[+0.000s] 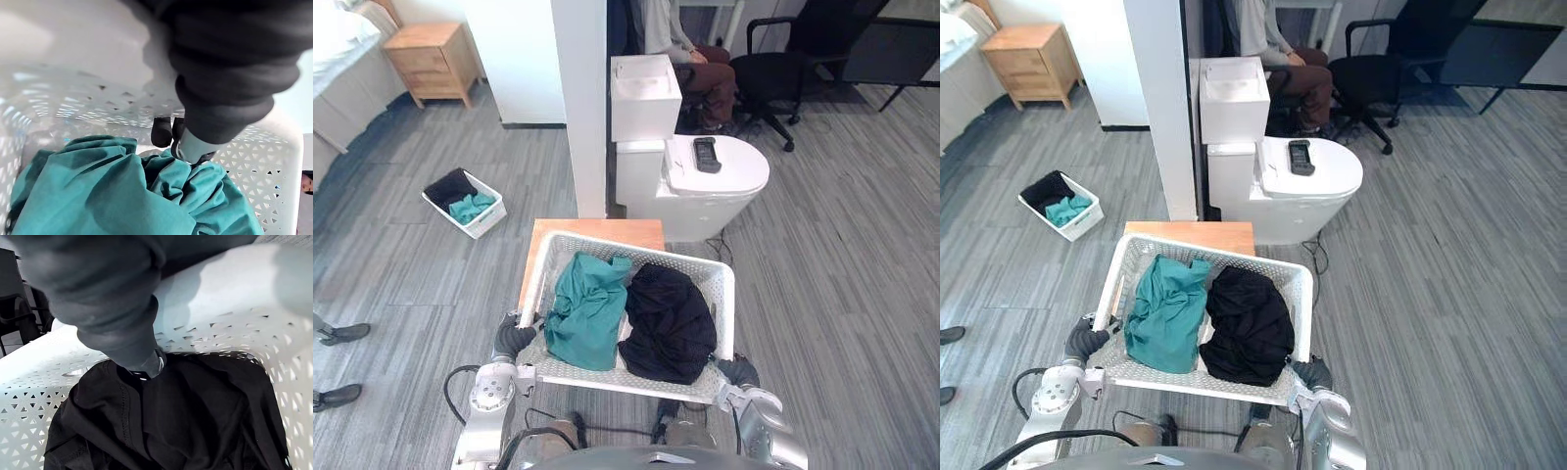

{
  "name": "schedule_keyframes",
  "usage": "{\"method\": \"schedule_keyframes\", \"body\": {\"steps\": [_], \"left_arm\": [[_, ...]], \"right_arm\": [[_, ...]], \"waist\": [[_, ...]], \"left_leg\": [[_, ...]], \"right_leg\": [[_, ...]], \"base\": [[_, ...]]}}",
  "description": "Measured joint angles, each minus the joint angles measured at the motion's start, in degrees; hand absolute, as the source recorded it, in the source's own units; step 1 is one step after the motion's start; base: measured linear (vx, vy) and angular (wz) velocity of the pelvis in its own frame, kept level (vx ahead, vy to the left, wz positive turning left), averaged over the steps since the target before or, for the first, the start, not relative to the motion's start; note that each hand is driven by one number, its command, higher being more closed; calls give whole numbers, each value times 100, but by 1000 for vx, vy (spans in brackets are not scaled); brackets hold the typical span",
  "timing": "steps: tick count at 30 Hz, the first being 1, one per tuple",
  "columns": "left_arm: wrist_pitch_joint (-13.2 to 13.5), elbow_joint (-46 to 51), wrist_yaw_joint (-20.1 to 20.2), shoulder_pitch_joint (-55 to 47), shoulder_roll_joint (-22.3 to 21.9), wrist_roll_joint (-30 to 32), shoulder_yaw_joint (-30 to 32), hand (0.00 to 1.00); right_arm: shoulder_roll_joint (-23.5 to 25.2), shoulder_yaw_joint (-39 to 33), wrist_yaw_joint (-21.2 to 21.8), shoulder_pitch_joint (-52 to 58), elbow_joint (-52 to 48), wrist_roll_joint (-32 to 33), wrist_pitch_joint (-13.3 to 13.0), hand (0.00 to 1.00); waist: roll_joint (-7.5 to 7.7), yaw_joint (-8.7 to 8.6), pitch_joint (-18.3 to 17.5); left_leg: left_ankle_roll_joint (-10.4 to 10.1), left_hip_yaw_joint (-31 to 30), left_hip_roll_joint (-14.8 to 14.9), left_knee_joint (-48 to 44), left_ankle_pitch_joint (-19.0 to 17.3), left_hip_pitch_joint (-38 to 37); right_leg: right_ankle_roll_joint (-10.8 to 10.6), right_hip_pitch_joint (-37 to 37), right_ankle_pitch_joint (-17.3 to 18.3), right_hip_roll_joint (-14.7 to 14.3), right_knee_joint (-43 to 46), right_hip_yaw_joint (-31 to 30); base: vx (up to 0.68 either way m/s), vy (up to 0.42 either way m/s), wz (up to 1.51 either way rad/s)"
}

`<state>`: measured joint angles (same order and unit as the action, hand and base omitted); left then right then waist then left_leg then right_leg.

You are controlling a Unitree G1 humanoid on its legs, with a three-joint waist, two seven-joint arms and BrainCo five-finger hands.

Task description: Pick up the laundry basket with both hands and put the clothes into the washing machine.

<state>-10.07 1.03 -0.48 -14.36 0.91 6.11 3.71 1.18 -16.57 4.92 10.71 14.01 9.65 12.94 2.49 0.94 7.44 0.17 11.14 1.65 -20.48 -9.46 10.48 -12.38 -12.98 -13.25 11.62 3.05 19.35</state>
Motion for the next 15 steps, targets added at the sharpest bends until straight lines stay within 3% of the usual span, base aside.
{"method": "schedule_keyframes", "body": {"steps": [1,2,3,5,6,8,11,12,13,15], "left_arm": [[-2,27,1,2,-35,24,23,100],[8,55,-10,101,-173,85,217,100],[7,57,-15,95,-167,99,342,100],[8,66,-10,-40,-149,96,501,100],[8,76,-10,-95,-155,96,546,100],[7,80,-28,-160,-175,72,714,100],[8,88,-54,-169,-228,-61,909,100],[9,88,-65,-167,-229,-101,932,100],[9,68,-87,-133,-244,-155,996,100],[5,24,-84,-174,-397,-151,936,100]], "right_arm": [[-40,31,2,-105,4,-1,0,100],[-52,74,0,-294,22,-6,3,100],[-17,163,7,-340,59,-17,-2,100],[3,300,19,-391,218,-40,-5,100],[4,325,23,-457,325,-51,-2,100],[-49,472,9,-789,702,-100,-4,100],[-200,749,8,-1123,918,-102,-8,100],[-204,773,7,-1146,931,-107,-8,100],[-260,842,1,-1258,935,-109,-7,100],[-422,847,4,-1181,929,-107,-10,100]], "waist": [[-81,17,-46],[-138,104,116],[-147,162,151],[-163,260,163],[-111,291,125],[45,518,8],[28,691,-139],[27,696,-161],[38,719,-173],[-103,685,-254]], "left_leg": [[83,63,49,169,32,11],[233,480,300,277,78,-3],[217,713,451,374,144,-152],[280,1105,577,493,141,-354],[284,1251,585,528,141,-396],[290,1915,692,533,124,-419],[239,2654,1093,187,50,-106],[228,2781,1175,94,50,-25],[142,3151,1382,-171,78,107],[47,3382,1609,-314,140,108]], "right_leg": [[-446,35,-277,-119,-379,-45],[585,-83,440,-138,711,91],[1091,-187,1402,-77,2250,351],[990,294,1972,32,3234,672],[982,485,2093,118,3382,744],[1098,1136,2396,518,3414,1123],[1164,1562,2213,970,2644,2010],[1059,1567,2045,958,2307,2024],[527,1504,1830,801,1610,1844],[308,1506,1841,502,1020,1665]], "base": [[-204,167,-96],[-208,116,-128],[-209,98,-132],[-140,70,-112],[-139,22,-129],[-149,-8,-150],[-125,-67,-152],[-120,-211,-152],[-75,-217,-120],[-40,-210,-111]]}}
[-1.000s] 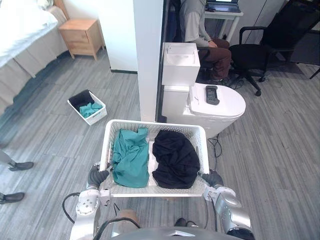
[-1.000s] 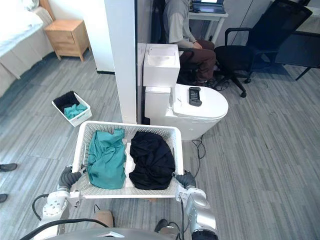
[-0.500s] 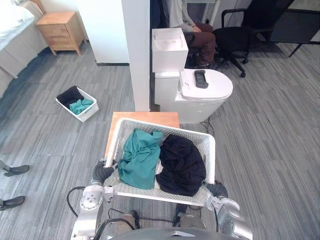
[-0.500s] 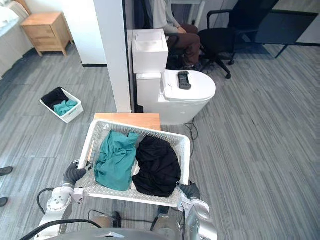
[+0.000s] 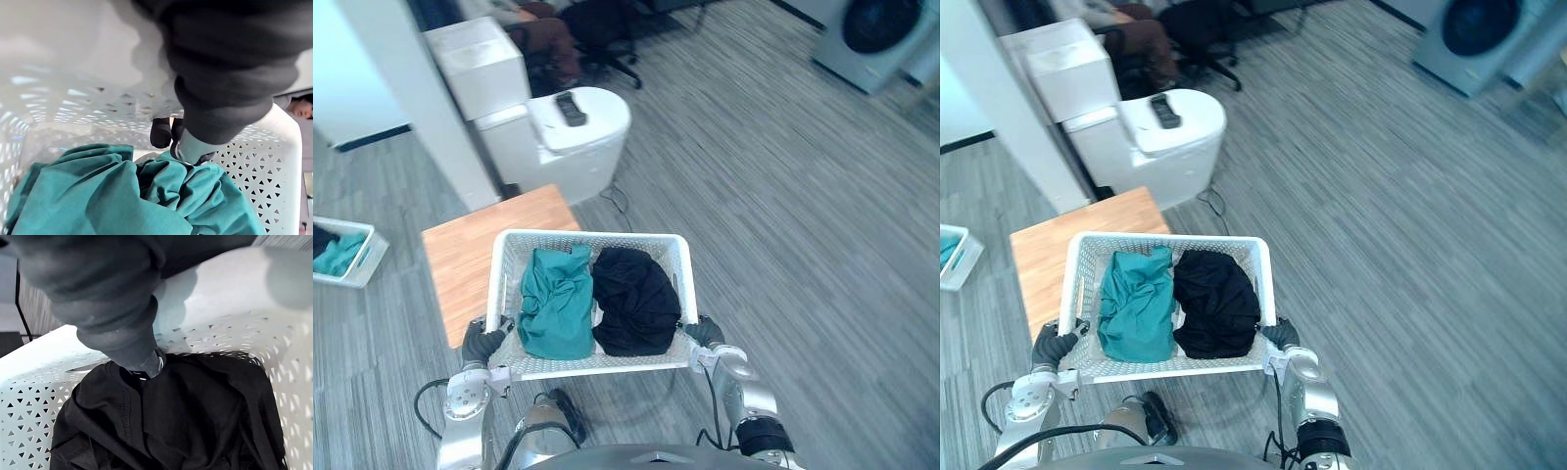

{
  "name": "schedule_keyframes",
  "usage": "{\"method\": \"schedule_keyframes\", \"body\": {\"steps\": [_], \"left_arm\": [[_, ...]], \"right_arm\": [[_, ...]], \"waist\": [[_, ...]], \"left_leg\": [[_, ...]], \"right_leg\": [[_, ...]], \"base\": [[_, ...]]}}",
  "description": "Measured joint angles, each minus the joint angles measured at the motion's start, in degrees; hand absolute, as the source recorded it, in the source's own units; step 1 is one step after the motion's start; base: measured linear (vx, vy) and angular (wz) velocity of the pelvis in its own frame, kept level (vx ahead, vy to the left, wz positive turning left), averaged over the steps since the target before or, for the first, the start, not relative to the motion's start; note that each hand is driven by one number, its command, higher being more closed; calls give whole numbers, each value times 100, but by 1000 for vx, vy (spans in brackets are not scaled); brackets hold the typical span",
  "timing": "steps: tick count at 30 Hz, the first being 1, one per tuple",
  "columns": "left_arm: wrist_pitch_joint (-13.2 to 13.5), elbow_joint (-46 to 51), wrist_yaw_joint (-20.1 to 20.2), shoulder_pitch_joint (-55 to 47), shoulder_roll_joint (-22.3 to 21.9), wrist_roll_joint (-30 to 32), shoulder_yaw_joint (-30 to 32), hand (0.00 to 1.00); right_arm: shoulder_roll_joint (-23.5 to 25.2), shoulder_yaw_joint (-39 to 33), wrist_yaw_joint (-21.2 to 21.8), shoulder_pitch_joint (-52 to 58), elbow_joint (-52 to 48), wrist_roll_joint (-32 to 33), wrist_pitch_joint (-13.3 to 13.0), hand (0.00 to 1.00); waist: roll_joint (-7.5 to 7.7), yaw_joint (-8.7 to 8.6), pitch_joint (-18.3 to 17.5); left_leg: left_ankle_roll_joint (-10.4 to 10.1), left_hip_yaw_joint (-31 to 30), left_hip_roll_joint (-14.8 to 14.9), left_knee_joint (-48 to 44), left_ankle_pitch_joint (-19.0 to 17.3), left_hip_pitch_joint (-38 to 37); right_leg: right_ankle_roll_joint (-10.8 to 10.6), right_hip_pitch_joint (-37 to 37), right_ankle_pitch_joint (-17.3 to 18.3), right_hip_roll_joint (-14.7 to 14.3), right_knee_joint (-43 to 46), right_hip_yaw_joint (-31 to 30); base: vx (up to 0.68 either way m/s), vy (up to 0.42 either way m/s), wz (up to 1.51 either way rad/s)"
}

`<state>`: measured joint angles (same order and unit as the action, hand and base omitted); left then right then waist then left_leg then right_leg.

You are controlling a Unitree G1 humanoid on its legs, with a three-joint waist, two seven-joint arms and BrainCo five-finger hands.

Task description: Pick up the laundry basket with both hands and put the clothes into the washing machine.

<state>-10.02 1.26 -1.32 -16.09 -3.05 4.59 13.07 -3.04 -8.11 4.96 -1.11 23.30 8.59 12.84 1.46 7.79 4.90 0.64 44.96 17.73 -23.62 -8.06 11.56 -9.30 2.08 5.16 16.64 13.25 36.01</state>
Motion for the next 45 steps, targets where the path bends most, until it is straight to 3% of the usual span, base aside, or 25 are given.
{"method": "schedule_keyframes", "body": {"steps": [3,8,9,11,12,13,15,17,19,20,22,26,28,29,30,31,32,33,35,38,39,42,43,44,45], "left_arm": [[1,-137,1,11,18,2,-288,100],[-1,-540,17,120,75,10,-758,100],[-1,-544,27,54,36,10,-783,100],[1,-541,25,7,58,10,-660,100],[42,-525,27,4,81,-2,-642,100],[94,-530,44,36,-36,-4,-673,100],[112,-520,59,129,-61,-1,-706,100],[110,-518,52,32,-49,-1,-666,100],[109,-417,51,-81,-59,-1,-658,100],[108,-261,35,-194,-48,-2,-649,100],[110,85,20,-214,102,-2,-636,100],[110,260,-25,-373,124,-54,-556,100],[110,285,-45,-453,242,-54,-604,100],[82,406,-46,-528,375,-53,-668,100],[43,545,-46,-599,460,-53,-746,100],[39,586,-45,-623,477,-53,-765,100],[-28,649,-46,-625,478,-47,-776,100],[-75,669,-47,-610,476,-46,-788,100],[-84,715,-47,-565,474,-46,-822,100],[-83,726,-24,-468,481,-44,-890,100],[-85,706,-1,-468,460,-43,-899,100],[-126,672,31,-490,190,106,-934,100],[-126,670,41,-456,120,118,-913,100],[-125,612,58,-463,5,125,-923,100],[-125,567,79,-448,-8,125,-934,100]], "right_arm": [[-80,-154,-2,331,-166,2,-27,100],[70,-613,-94,1143,-692,10,-70,100],[111,-623,-141,1282,-720,16,-84,100],[225,-547,-201,1290,-843,7,-79,100],[265,-501,-231,1360,-994,10,-120,100],[208,-545,-242,1324,-1097,8,-138,100],[138,-527,-241,1293,-1118,11,-135,100],[138,-446,-247,1330,-1121,9,-106,100],[135,-379,-251,1472,-1286,7,-106,100],[154,-337,-252,1596,-1462,5,-108,100],[321,-266,-257,1695,-1667,8,-144,100],[436,-275,-233,1652,-1624,2,-142,100],[508,-283,-200,1674,-1497,1,-143,100],[584,-259,-172,1757,-1491,2,-136,100],[593,-251,-121,1832,-1490,9,-136,100],[596,-249,-105,1834,-1489,9,-134,100],[597,-263,-61,1833,-1497,8,-133,100],[598,-285,-48,1819,-1503,8,-134,100],[599,-326,-49,1828,-1532,12,-135,100],[600,-415,-63,1853,-1621,61,-144,100],[598,-416,-65,1879,-1632,65,-157,100],[477,-450,-171,1906,-1661,53,-134,100],[439,-453,-186,1913,-1742,54,-125,100],[386,-439,-192,1954,-1792,56,-120,100],[377,-484,-198,1948,-1794,62,-120,100]], "waist": [[-100,-212,-89],[-139,-506,-78],[-161,-556,-63],[-208,-504,-6],[-62,-439,-2],[-176,-444,51],[-251,-457,205],[-231,-419,268],[-231,-334,287],[-248,-248,278],[34,-365,224],[135,-247,230],[153,-278,236],[225,-345,278],[185,-423,330],[168,-434,348],[175,-455,388],[109,-501,423],[-2,-623,438],[39,-720,356],[49,-757,346],[-362,-746,184],[-592,-740,220],[-755,-657,260],[-835,-612,291]], "left_leg": [[-203,264,322,12,140,-149],[-360,548,1186,-296,412,-883],[-7,251,1501,-783,561,-1002],[543,-1031,1602,-1475,1063,-701],[37,-2180,1260,-1886,783,-448],[-377,-2976,679,-2159,-101,-34],[-233,-3228,-86,-1961,-755,492],[-284,-3271,-378,-1315,-737,803],[-370,-3452,-535,-316,-448,964],[-381,-3485,-617,-236,132,912],[-114,-3278,-831,-769,-386,1078],[84,-2851,-959,-1256,-1099,660],[100,-2809,-1140,-1186,-1360,213],[150,-2851,-1287,-1067,-1488,-116],[247,-2941,-1334,-960,-1633,-395],[248,-2972,-1333,-899,-1677,-547],[168,-2990,-1321,-674,-1735,-951],[109,-2993,-1262,-345,-1745,-1373],[28,-3085,-1061,163,-1738,-1947],[-182,-3111,-831,885,-1661,-2795],[-229,-3229,-811,863,-1672,-2910],[-292,-4005,-248,-1078,-1197,-2443],[-433,-4276,-62,-2478,-50,-1760],[-875,-4471,80,-3710,1088,-1090],[-849,-4485,128,-4276,1012,-827]], "right_leg": [[-20,140,-110,-488,-786,-429],[320,384,-137,-1184,-1048,-1368],[416,402,-93,-1324,-978,-1739],[587,413,-81,-1479,-938,-2365],[767,329,128,-1456,-939,-2876],[862,161,318,-1396,-898,-3233],[866,97,324,-1361,-919,-3754],[809,193,390,-1318,-963,-4090],[661,221,592,-1267,-892,-4413],[539,246,782,-1195,-839,-4674],[493,170,978,-884,-506,-4705],[19,-307,1054,-684,1242,-4765],[-527,-831,629,-645,2858,-4778],[-693,-1199,-122,-618,3857,-4772],[-728,-1424,-419,-673,4561,-4718],[-631,-1593,-292,-715,4895,-4653],[-263,-1975,120,-759,5367,-4285],[206,-2291,561,-753,5260,-3740],[483,-2581,903,-754,4246,-2833],[590,-2621,325,-762,1385,-1706],[801,-2605,-61,-762,1432,-1693],[1083,-2452,623,-1027,2435,-1596],[1130,-2187,884,-1201,2420,-1570],[1156,-1740,1069,-1380,2216,-1600],[1151,-1439,1133,-1461,2076,-1614]], "base": [[-31,-216,-79],[-16,-203,-101],[2,-181,-151],[34,-121,-194],[134,50,-227],[122,76,-179],[124,120,-130],[157,164,-115],[226,263,-119],[344,356,-111],[490,372,-50],[371,225,-34],[420,171,6],[463,58,43],[561,47,45],[490,-45,31],[501,-71,7],[505,-81,4],[541,-131,30],[697,-219,46],[550,-183,63],[713,-263,9],[812,-267,-22],[675,-184,-19],[667,-86,-20]]}}
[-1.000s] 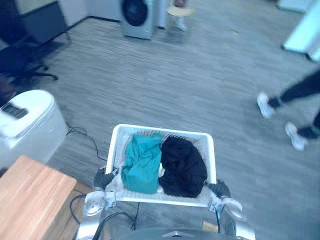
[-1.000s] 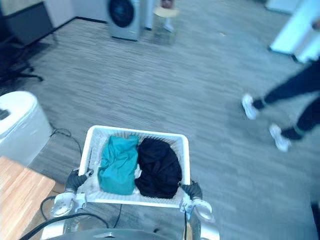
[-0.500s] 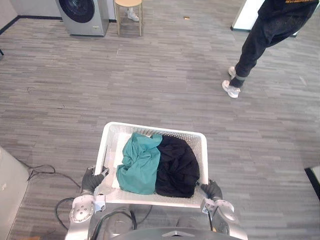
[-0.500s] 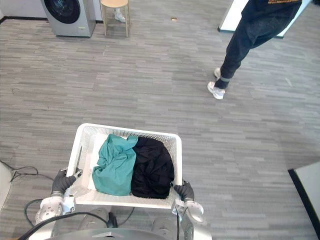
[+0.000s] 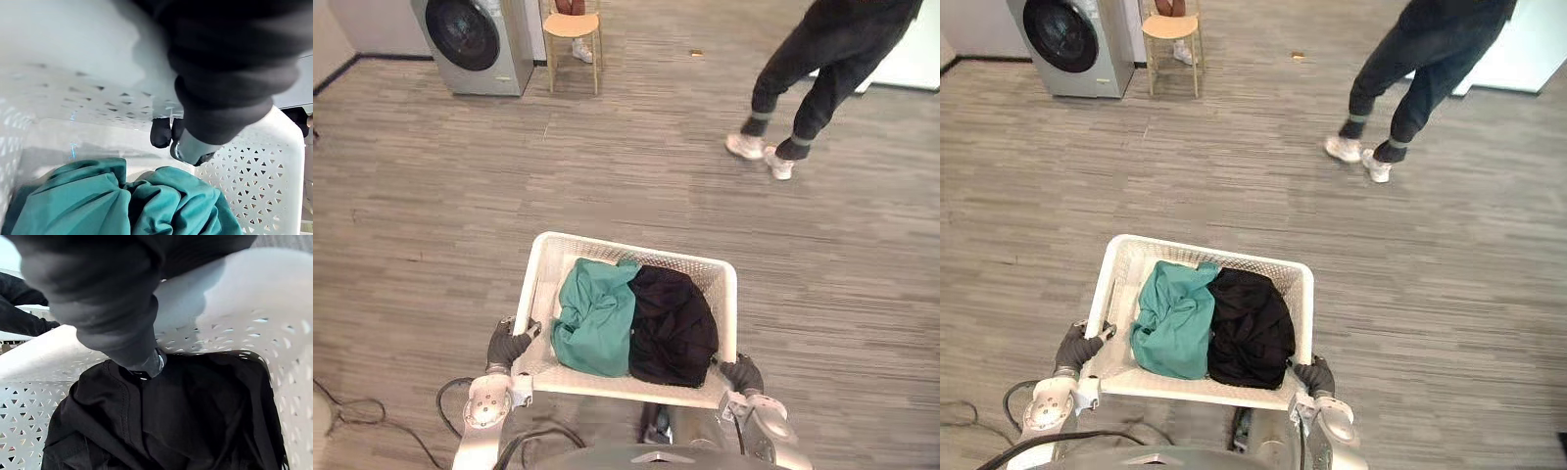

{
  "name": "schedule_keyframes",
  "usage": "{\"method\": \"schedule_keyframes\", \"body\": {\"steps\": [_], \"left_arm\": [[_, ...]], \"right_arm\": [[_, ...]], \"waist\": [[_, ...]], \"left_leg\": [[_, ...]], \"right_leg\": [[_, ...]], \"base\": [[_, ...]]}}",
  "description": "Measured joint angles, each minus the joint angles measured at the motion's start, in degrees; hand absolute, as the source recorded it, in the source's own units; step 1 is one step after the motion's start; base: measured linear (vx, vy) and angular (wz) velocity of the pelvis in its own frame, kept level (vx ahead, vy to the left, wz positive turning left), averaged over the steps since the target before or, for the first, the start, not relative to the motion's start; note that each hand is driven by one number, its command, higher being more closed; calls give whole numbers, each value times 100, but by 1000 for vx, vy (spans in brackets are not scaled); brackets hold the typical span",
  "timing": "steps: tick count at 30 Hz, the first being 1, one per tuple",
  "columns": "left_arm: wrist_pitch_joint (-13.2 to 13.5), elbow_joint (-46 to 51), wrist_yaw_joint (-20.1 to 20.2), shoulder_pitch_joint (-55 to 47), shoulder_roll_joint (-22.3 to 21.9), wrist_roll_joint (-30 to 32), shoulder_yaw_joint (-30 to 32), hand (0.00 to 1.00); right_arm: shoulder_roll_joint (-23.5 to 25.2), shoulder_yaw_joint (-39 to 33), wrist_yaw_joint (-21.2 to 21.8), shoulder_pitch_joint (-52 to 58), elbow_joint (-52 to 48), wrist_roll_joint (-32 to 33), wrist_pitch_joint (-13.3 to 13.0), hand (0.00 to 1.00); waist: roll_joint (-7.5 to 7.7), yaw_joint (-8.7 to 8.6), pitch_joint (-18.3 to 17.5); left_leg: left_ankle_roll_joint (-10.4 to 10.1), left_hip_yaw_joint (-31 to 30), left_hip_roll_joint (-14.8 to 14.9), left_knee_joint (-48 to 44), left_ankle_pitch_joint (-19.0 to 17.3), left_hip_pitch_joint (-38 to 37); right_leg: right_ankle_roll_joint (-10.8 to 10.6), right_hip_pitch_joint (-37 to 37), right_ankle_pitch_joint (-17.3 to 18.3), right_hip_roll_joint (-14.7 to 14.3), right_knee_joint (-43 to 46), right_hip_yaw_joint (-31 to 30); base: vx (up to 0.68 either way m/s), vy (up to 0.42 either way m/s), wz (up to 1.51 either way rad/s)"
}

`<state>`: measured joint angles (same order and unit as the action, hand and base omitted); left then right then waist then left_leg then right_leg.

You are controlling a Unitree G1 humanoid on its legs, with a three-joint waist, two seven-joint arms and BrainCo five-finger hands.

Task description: Pick up the laundry basket with both hands and put the clothes into the washing machine.

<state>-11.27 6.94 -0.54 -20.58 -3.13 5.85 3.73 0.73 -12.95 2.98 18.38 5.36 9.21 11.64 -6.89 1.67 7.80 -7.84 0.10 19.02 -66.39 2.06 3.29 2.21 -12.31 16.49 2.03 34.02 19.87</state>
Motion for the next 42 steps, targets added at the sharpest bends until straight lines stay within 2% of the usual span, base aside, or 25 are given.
{"method": "schedule_keyframes", "body": {"steps": [2,5,7,8,9,12,13,14,15,16,18,20,22,24,25,26,29,31,32,33,35,38,40,41,42], "left_arm": [[8,-122,74,-95,-8,-4,0,100],[69,-100,73,-93,-14,-35,119,100],[114,-84,56,-93,-27,-77,176,100],[114,-73,48,-109,-28,-76,177,100],[107,-84,32,-120,65,-74,170,100],[90,-84,-57,-105,233,-5,173,100],[72,-99,-65,-92,306,-3,139,100],[66,-99,-66,-91,335,-2,114,100],[54,-98,-68,-124,410,2,74,100],[35,-104,-101,-147,468,3,91,100],[-12,-72,-227,-232,487,-4,91,100],[-11,86,-242,-182,487,-4,43,100],[-5,147,-240,-136,486,-11,-39,100],[-4,132,-227,-91,469,-16,-40,100],[-15,102,-224,-81,413,-18,-45,100],[-23,37,-188,-76,229,-7,-81,100],[-21,-62,-176,-10,26,-2,-100,100],[-21,-83,-140,17,22,0,-116,100],[-20,-135,-112,-4,13,-1,-116,100],[-20,-162,-50,-46,-12,-12,-119,100],[-20,-169,-40,-93,-11,-23,-97,100],[1,-168,-45,-90,-20,-88,91,100],[12,-151,-53,-82,-28,-130,164,100],[19,-156,-58,-77,-27,-132,199,100],[17,-180,-65,-77,70,-129,246,100]], "right_arm": [[3,43,-57,153,-10,23,6,100],[-29,145,-73,106,-114,169,2,100],[-75,165,-96,43,-201,170,2,100],[-85,178,-97,75,-230,169,-5,100],[-2,196,-111,45,-122,158,3,100],[109,208,-112,35,53,151,-3,100],[137,193,-106,-9,170,149,-8,100],[153,159,-100,-35,281,149,-18,100],[206,131,-85,-86,547,149,-23,100],[204,166,-47,-127,692,152,-25,100],[208,223,-26,-111,667,144,-14,100],[219,215,-22,-101,468,149,-16,100],[228,144,-28,-54,323,163,-28,100],[214,124,-61,-20,217,165,-27,100],[178,123,-68,4,224,166,-28,100],[72,97,-91,12,215,165,-19,100],[-26,20,-103,43,45,150,-10,100],[-15,31,-102,120,-52,160,-11,100],[-44,51,-103,168,-88,168,-11,100],[-101,54,-118,181,-104,168,6,100],[-103,108,-204,191,-104,168,21,100],[-138,273,-257,32,-124,170,22,100],[-149,343,-290,-48,-139,169,21,100],[-124,344,-305,-72,-107,166,8,100],[-49,381,-318,-95,5,163,9,100]], "waist": [[139,102,30],[361,369,-14],[373,507,-19],[419,520,-84],[712,573,-208],[1158,444,-316],[1246,392,-332],[1257,376,-321],[1234,264,-238],[1231,182,-171],[1040,181,-55],[898,86,27],[879,-20,43],[903,-20,19],[865,-51,-31],[602,-27,-107],[322,-43,-153],[116,-147,-161],[126,-124,-100],[60,-24,-51],[174,52,15],[366,360,16],[377,468,15],[455,506,8],[684,518,-86]], "left_leg": [[388,423,-11,-823,-784,920],[552,1133,128,819,-1429,1754],[457,1236,120,2723,-1341,1990],[355,1236,-24,3838,-845,1970],[470,1274,-344,3623,-534,1907],[1085,1428,-525,2714,-1226,1941],[1134,1433,-652,2657,-1455,1771],[1125,1433,-700,2769,-1574,1588],[1125,1439,-802,3102,-1716,1103],[1141,1424,-857,3318,-1790,721],[983,1454,-807,3907,-1984,-272],[785,1411,-720,4356,-2147,-934],[592,1318,-646,4481,-2409,-1272],[234,1268,-590,4600,-2806,-1792],[172,1171,-527,4680,-2904,-1955],[416,929,-405,4873,-2863,-2221],[405,325,-161,3695,-2234,-1905],[292,-109,94,2103,-1079,-1204],[-78,-343,188,1156,56,-765],[-59,-377,243,-162,74,-76],[337,-139,177,-878,-508,714],[584,709,159,474,-1462,1653],[546,1096,22,2366,-1443,1765],[556,1068,-317,3163,-820,1709],[574,1195,-514,3198,-922,1610]], "right_leg": [[4,1230,21,-23,-724,-45],[-70,2050,-1,-19,-1588,-224],[-323,2401,135,16,-1826,-341],[-602,2589,343,90,-1895,-372],[-788,2712,606,392,-1902,-595],[-750,2365,321,849,-680,-1173],[-697,1905,-305,996,384,-1289],[-676,1659,-855,1056,920,-1342],[-736,1235,-2016,1189,1894,-1483],[-707,919,-1923,1236,2716,-1507],[-401,100,-1114,1101,3728,-1345],[-365,-609,-562,1016,3010,-810],[-340,-861,-529,1173,1398,-155],[-171,-739,-1336,1229,-861,504],[-63,-657,-1755,1136,-791,476],[-204,-716,-1271,998,-238,457],[-110,-712,-289,853,630,438],[-48,-225,58,630,617,630],[-23,99,193,491,456,624],[49,629,344,289,154,602],[-30,1356,415,175,-412,580],[-319,2195,279,182,-1281,332],[-538,2636,242,282,-1659,269],[-772,2881,309,448,-1738,178],[-845,2920,308,603,-1785,56]], "base": [[719,-43,-3],[622,-3,-40],[639,133,-65],[693,239,-62],[844,282,-42],[702,298,-15],[656,346,-11],[620,285,26],[591,172,35],[583,109,32],[617,-34,2],[561,-118,20],[617,-244,45],[669,-292,41],[503,-175,26],[599,-185,11],[588,-236,0],[743,-259,12],[701,-127,-15],[562,-39,-23],[563,-9,-15],[547,67,-38],[619,199,-45],[530,223,-21],[659,232,18]]}}
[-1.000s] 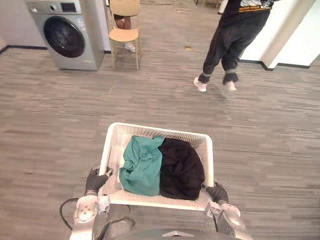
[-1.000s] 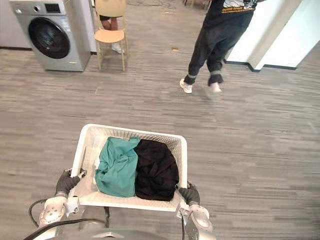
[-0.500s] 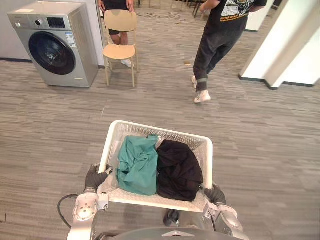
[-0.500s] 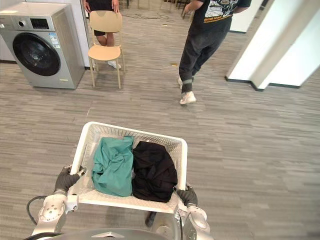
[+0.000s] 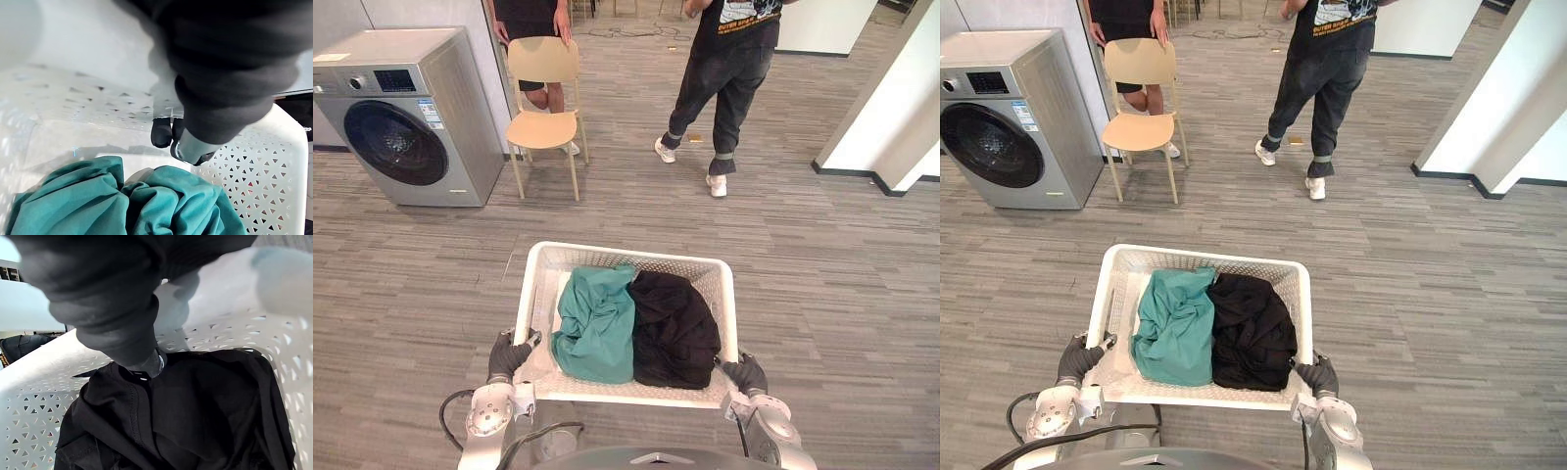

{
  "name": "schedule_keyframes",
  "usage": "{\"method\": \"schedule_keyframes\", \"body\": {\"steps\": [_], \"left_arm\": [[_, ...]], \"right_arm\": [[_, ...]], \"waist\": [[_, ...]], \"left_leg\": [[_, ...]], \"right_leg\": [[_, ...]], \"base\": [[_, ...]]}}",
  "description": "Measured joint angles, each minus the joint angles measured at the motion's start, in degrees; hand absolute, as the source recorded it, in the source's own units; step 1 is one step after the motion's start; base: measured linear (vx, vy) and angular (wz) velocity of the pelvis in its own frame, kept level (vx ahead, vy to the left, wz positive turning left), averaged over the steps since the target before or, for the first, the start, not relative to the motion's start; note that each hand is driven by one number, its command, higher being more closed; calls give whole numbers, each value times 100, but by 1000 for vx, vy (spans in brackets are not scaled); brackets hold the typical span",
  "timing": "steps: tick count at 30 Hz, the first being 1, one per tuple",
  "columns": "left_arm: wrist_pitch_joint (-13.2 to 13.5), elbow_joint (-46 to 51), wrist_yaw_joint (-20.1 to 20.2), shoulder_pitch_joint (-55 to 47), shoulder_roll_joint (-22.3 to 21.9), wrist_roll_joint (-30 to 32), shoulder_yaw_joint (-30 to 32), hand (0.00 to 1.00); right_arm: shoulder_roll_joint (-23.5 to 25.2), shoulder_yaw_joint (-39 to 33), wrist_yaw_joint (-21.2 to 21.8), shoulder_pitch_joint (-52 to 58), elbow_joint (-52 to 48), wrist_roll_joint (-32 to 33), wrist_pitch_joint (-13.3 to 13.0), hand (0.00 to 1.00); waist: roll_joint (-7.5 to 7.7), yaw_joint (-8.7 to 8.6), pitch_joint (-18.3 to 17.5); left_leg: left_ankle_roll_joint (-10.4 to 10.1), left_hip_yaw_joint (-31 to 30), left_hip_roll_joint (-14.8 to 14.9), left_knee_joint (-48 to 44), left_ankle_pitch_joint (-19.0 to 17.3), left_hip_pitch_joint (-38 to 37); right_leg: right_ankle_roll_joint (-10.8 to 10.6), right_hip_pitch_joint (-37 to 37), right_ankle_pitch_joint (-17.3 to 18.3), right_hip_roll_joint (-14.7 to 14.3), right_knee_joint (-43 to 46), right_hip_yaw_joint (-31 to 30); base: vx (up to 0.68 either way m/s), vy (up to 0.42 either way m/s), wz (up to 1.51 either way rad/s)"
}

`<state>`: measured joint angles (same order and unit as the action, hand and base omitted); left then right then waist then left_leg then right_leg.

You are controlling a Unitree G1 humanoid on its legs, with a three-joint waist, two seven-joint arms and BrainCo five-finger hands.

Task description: Pick up the laundry basket with both hands and put the clothes into the washing machine.

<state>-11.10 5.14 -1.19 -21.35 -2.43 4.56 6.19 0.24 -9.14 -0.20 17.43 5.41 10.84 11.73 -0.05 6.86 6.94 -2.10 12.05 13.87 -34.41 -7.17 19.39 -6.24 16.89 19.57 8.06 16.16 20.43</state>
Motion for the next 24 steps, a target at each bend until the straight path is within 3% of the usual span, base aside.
{"method": "schedule_keyframes", "body": {"steps": [1,2,4,5,6,7,8,9,11,12,13,14,15,16,17,18,21,24], "left_arm": [[-14,5,-4,84,81,16,42,100],[-14,13,-30,104,107,14,80,100],[-5,90,-127,-4,157,-90,95,100],[-3,187,-142,-128,143,-125,-34,100],[37,254,-174,-173,202,-126,-82,100],[60,265,-218,-114,409,-123,-80,100],[4,264,-232,-115,469,-121,-71,100],[-50,263,-258,-145,463,-121,-75,100],[-65,266,-265,-215,458,-116,-109,100],[-88,273,-264,-238,459,-112,-117,100],[-102,282,-263,-237,459,-112,-119,100],[-111,289,-259,-237,461,-112,-114,100],[-111,307,-248,-238,460,-112,-114,100],[-110,313,-237,-236,460,-113,-114,100],[-112,312,-222,-259,462,-112,-103,100],[-126,218,-216,-263,399,-111,-126,100],[-131,82,-216,-276,175,-105,-247,100],[-130,70,-216,-253,55,-102,-284,100]], "right_arm": [[61,45,-5,24,-17,-1,-4,100],[94,54,-8,-24,-2,-4,-4,100],[173,100,-2,-191,32,-29,-12,100],[78,101,28,-64,-9,-25,-57,100],[117,112,44,-33,69,-23,-102,100],[257,53,38,-154,248,-29,-142,100],[251,103,55,-112,287,-31,-123,100],[253,118,61,-98,297,-59,-117,100],[268,97,68,-10,299,-83,-115,100],[273,100,78,35,297,-122,-110,100],[273,98,80,36,296,-124,-92,100],[273,96,83,33,289,-124,-60,100],[275,94,83,36,265,-123,-57,100],[275,94,82,37,254,-123,-57,100],[280,110,80,76,250,-123,-47,100],[293,118,79,200,254,-124,-29,100],[39,51,81,221,244,-177,-20,100],[-39,-15,92,202,222,-171,-22,100]], "waist": [[208,-143,-121],[219,-99,-89],[191,218,11],[296,225,-197],[394,216,-206],[703,13,-146],[729,-94,-134],[626,-151,-65],[381,-201,94],[242,-234,158],[195,-239,169],[150,-248,149],[160,-289,133],[177,-304,122],[300,-355,58],[365,-368,-47],[-10,-261,-157],[-108,-281,-229]], "left_leg": [[212,43,-144,-106,-100,51],[330,53,-65,-357,-194,52],[320,0,76,-1495,-354,273],[354,133,-250,-420,-375,-33],[339,184,-343,-315,-723,-248],[422,225,-697,-232,-884,-430],[498,216,-734,-272,-1024,-554],[508,192,-713,-220,-1145,-834],[484,190,-629,143,-1186,-1457],[456,194,-556,394,-1181,-1768],[406,194,-530,503,-1183,-1885],[346,183,-491,669,-1186,-2027],[247,123,-464,706,-1227,-2082],[163,52,-463,691,-1276,-2081],[-3,-117,-528,604,-1391,-2064],[-157,-317,-513,514,-1529,-2074],[-347,-457,-227,750,-1472,-2164],[-435,-548,-214,1227,-1225,-2338]], "right_leg": [[91,-70,-260,190,29,-168],[118,-71,-577,149,73,-433],[122,35,-1248,124,410,-1016],[-94,-322,-1409,330,1324,-1182],[-120,-583,-1554,473,1941,-1360],[-90,-1127,-2225,808,3135,-1689],[-106,-1554,-2391,892,3969,-1796],[-33,-2027,-2130,886,4779,-1734],[151,-2456,-1560,879,5161,-1300],[184,-2652,-1237,870,4904,-964],[172,-2759,-1110,869,4665,-821],[202,-2900,-950,854,3861,-539],[251,-2871,-914,801,2759,-347],[289,-2841,-962,730,2216,-376],[417,-2718,-1534,589,1295,-537],[60,-2529,-1426,528,1059,-677],[90,-2267,-1269,227,769,-388],[107,-2115,-1275,147,472,-205]], "base": [[623,254,19],[726,317,-1],[563,383,-73],[350,359,-55],[361,297,22],[377,174,41],[454,128,47],[363,93,15],[316,60,7],[335,18,4],[395,-47,4],[325,-139,16],[317,-178,26],[304,-235,51],[306,-273,60],[307,-265,54],[244,-188,24],[182,-101,20]]}}
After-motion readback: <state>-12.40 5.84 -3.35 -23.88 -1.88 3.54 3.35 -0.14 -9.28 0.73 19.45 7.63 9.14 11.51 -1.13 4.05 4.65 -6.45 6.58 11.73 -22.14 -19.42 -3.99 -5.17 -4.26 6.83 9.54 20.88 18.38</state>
